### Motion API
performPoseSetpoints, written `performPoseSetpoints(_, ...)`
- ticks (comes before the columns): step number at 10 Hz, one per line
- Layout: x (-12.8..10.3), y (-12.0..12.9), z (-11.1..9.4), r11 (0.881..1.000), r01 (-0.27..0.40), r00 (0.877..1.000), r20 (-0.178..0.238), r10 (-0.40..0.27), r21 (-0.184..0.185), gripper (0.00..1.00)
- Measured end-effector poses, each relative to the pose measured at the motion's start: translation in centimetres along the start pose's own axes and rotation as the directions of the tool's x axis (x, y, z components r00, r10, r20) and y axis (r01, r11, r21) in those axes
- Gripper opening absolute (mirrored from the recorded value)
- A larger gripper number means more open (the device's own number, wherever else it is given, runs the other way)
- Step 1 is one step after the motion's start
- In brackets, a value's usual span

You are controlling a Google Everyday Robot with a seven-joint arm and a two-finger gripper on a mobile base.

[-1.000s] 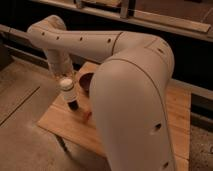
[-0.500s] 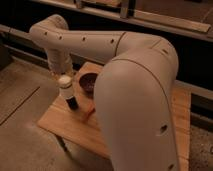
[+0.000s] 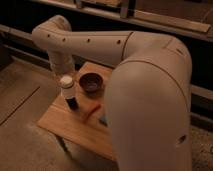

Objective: Place the ceramic cup over the eraser

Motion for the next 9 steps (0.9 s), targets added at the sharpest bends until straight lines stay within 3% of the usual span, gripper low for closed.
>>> performPoseSetpoints(4,1.2,-0.5,-0.2,1.000,-0.006,1.000,0.005,0.006,0.030,0.00)
performPoseSetpoints(9,2.2,0.2,1.0,0.999,-0.028,0.999,-0.025,0.028,0.022,0.00)
